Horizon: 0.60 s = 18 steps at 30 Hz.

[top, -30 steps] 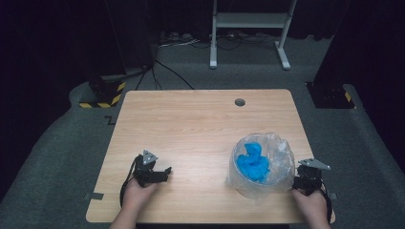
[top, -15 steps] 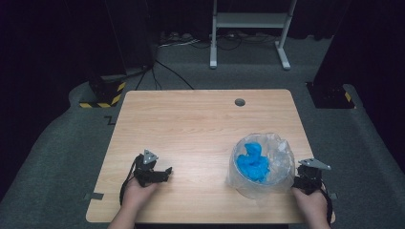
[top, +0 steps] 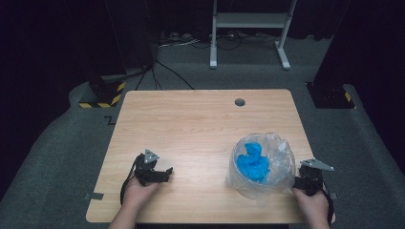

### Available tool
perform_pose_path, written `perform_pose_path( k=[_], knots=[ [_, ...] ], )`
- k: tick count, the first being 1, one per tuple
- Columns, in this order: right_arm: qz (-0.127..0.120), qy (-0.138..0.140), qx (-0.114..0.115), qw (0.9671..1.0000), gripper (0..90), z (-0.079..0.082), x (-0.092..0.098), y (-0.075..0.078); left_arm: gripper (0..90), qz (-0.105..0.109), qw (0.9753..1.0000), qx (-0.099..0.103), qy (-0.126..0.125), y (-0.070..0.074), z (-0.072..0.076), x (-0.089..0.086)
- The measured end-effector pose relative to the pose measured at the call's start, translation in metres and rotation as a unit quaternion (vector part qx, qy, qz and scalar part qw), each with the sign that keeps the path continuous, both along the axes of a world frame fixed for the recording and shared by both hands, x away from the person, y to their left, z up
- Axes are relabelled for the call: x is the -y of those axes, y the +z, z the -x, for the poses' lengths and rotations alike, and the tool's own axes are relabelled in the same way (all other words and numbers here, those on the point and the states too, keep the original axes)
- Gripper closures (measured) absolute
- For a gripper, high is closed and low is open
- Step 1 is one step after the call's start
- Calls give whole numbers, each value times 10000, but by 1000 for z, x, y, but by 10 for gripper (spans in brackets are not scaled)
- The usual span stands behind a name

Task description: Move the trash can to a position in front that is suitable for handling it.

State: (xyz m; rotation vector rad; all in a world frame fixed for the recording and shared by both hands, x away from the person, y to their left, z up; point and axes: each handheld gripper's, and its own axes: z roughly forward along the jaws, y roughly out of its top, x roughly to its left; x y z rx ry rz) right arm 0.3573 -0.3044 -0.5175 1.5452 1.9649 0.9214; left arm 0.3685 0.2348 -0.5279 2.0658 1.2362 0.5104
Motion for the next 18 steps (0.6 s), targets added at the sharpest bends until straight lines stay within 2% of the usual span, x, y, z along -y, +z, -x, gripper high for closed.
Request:
perform_pose_path(
  k=[3, 4, 5, 6, 8, 10, 15, 18],
  knots=[
    [-11, 17, 77, 10000, 123, 2, 0, 3, 75, -8, 10000, -3, -12, 0, 0, 0],
    [41, -45, 231, 9997, 124, 4, 0, 5, 75, -9, 10000, -3, -12, 0, 0, 0],
    [41, -45, 231, 9997, 124, 4, 0, 5, 75, -9, 10000, -3, -12, 0, 0, 0],
    [-102, -47, 180, 9998, 124, 5, -1, 10, 74, -8, 10000, 2, -8, 0, 0, 0],
    [-56, -18, 248, 9997, 124, 7, -2, 12, 75, -7, 10000, 6, -3, 0, 0, 0],
    [27, 3, 436, 9990, 129, 10, -3, 16, 74, -29, 10000, 19, -11, 0, 0, 0],
    [-79, 29, 443, 9990, 132, 13, -2, 19, 74, -23, 10000, 16, -12, 0, 0, 0],
    [-113, 141, 369, 9992, 135, 13, -3, 16, 74, -19, 10000, 15, -11, 0, 0, 0]
  ],
)
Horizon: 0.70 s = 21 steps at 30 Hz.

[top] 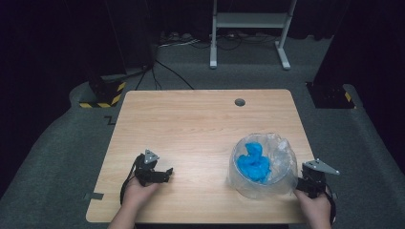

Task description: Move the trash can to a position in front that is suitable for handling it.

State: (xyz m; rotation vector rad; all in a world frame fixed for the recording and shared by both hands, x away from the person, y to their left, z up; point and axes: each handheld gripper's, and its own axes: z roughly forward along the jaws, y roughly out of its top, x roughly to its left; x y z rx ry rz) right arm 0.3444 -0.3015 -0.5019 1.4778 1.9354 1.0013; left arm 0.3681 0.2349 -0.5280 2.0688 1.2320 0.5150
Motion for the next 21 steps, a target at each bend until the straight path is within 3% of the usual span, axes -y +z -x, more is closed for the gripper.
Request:
perform_pose_path(
  k=[15, 17, 21],
  knots=[
    [76, 62, -148, 9998, 147, -2, -20, -1, 71, 10, 10000, -15, -7, 0, 0, 0],
    [5, 52, -230, 9997, 155, -3, -27, -2, 65, 2, 10000, -34, -26, 0, 0, 1],
    [139, 93, -298, 9994, 156, -6, -39, -4, 54, -45, 10000, -43, -61, 0, -1, 0]
  ],
)
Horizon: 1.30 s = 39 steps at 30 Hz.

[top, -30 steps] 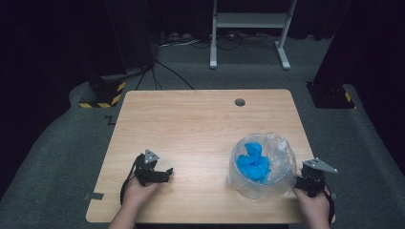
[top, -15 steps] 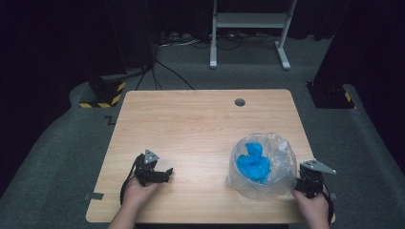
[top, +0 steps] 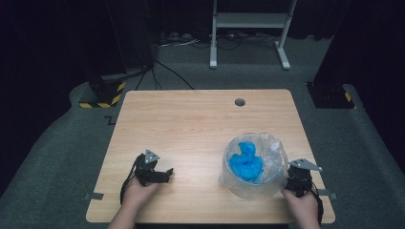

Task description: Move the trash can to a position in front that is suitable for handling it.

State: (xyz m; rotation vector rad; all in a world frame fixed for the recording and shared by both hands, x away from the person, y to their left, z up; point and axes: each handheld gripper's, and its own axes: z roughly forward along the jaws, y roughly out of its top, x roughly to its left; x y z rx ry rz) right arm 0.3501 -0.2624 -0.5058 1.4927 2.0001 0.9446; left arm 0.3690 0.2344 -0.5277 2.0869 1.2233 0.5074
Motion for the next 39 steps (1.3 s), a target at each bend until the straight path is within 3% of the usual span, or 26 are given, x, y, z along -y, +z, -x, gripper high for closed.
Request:
perform_pose_path(
  k=[6, 9, 12, 18, 21, 22, 24, 26, 28, 30, 34, 35, 39],
  knots=[
    [75, 205, -172, 9996, 151, -7, -30, -3, 51, 5, 10000, -30, -16, 0, -1, 0],
    [-11, 243, -319, 9992, 134, -12, -43, -5, 50, 2, 10000, -35, -27, 0, -1, 0],
    [93, 232, -331, 9991, 134, -13, -42, -7, 51, -1, 10000, -41, -33, 1, -1, 0],
    [240, -8, -185, 9995, 134, -9, -14, -8, 51, 22, 9999, -146, -5, 3, -2, 1],
    [226, -96, -69, 9997, 135, -8, -1, -7, 50, 122, 9997, -188, -79, 6, -2, 6],
    [153, -167, 9, 9997, 135, -6, 6, -3, 50, 314, 9992, -181, -191, 11, 0, 11],
    [104, -207, 46, 9997, 135, -5, 8, -1, 50, 356, 9990, -136, -243, 15, 1, 15],
    [13, -278, 284, 9992, 136, 0, 13, 10, 49, 653, 9971, -41, -394, 27, 6, 28],
    [-20, -283, 364, 9989, 136, 2, 13, 14, 49, 730, 9963, -27, -446, 31, 7, 33],
    [7, -282, 602, 9978, 136, 7, 12, 26, 51, 915, 9939, -9, -618, 38, 12, 47],
    [30, -357, 780, 9963, 140, 13, 6, 38, 52, 852, 9930, 107, -810, 46, 17, 63],
    [108, -296, 963, 9949, 140, 18, 0, 47, 53, 852, 9921, 186, -897, 52, 20, 71],
    [142, -177, 1157, 9930, 140, 21, -11, 56, 54, 997, 9903, 252, -938, 59, 21, 78]
  ],
)
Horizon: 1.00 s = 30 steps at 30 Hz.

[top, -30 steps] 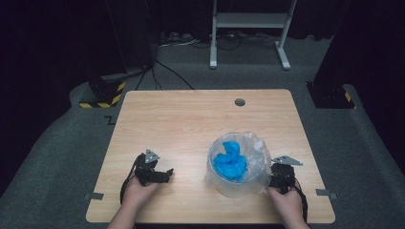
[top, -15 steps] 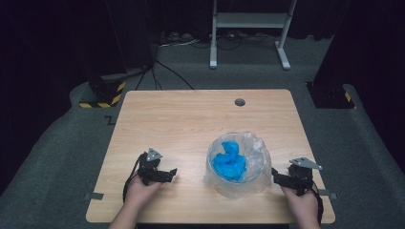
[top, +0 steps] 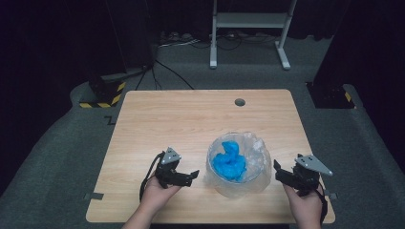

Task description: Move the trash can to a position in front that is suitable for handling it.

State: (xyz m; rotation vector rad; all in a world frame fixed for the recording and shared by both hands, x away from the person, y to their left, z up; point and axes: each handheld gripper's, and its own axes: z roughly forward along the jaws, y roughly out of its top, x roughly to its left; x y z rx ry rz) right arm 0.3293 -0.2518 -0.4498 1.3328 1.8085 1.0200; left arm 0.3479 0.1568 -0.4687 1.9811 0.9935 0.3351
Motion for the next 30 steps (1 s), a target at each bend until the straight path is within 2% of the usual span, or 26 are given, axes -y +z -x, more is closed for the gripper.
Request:
perform_pose_path(
  k=[1, 2, 4, 5, 6, 7, 8, 9, 13, 16, 17, 21, 23, 26, 30],
  knots=[
    [1, 17, 16, 10000, 140, 0, -2, 1, 54, -22, 10000, 24, 4, 3, 0, 3],
    [0, 150, -9, 9999, 140, -3, -10, -2, 54, -34, 10000, 54, 29, 4, 0, 5],
    [153, 241, -93, 9995, 141, -5, -17, -7, 54, -180, 9998, 21, 19, 7, -3, 11],
    [153, 241, -93, 9995, 141, -5, -17, -7, 55, -180, 9998, 21, 19, 7, -3, 11],
    [245, 299, -116, 9992, 141, -6, -21, -10, 55, -300, 9995, -18, -47, 8, -5, 15],
    [318, 408, -246, 9984, 141, -9, -27, -17, 55, -491, 9988, -13, -88, 10, -8, 18],
    [318, 408, -246, 9984, 141, -9, -27, -17, 56, -491, 9988, -13, -88, 10, -8, 18],
    [342, 474, -309, 9978, 140, -11, -32, -21, 56, -452, 9989, -44, -88, 13, -12, 22],
    [405, 529, -326, 9972, 144, -12, -36, -25, 56, -355, 9992, -16, -171, 11, -15, 31],
    [406, 479, -330, 9975, 162, -13, -37, -25, 58, -289, 9995, 11, -132, 8, -15, 32],
    [386, 440, -350, 9977, 171, -16, -38, -26, 58, -142, 9999, -38, -77, 4, -17, 30],
    [347, 475, -442, 9973, 235, -19, -41, -28, 62, 20, 10000, -17, -2, -2, -18, 28],
    [394, 519, -429, 9970, 236, -20, -44, -28, 64, 155, 9997, -155, 76, -10, -21, 22],
    [481, 678, -546, 9950, 237, -25, -49, -29, 62, 186, 9996, -140, 143, -10, -21, 19],
    [536, 722, -602, 9941, 239, -33, -61, -27, 79, 178, 9992, -97, 355, -9, -24, 7]
  ],
)
